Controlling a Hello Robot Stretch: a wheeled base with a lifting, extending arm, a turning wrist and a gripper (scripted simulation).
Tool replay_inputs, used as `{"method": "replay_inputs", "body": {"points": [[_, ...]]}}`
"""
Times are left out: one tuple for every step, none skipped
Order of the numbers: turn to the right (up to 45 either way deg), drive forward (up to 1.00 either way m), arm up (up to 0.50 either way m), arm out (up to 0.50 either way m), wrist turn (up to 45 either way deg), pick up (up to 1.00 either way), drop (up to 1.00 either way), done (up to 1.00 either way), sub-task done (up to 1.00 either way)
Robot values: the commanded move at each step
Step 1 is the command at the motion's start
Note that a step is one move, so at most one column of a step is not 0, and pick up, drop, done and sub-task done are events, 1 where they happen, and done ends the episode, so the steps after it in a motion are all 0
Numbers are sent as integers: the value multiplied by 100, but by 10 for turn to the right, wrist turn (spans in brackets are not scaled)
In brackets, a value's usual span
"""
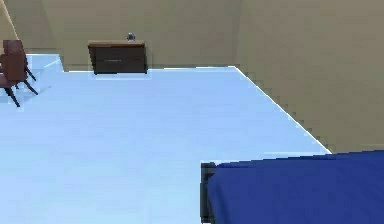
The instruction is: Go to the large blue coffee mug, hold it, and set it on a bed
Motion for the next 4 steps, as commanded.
{"method": "replay_inputs", "body": {"points": [[0, 10, 0, 0, 0, 0, 0, 0, 0], [450, 0, 0, 0, 0, 0, 0, 0, 0], [450, 0, 0, 0, 0, 0, 0, 0, 0], [450, 0, 0, 0, 0, 0, 0, 0, 0]]}}
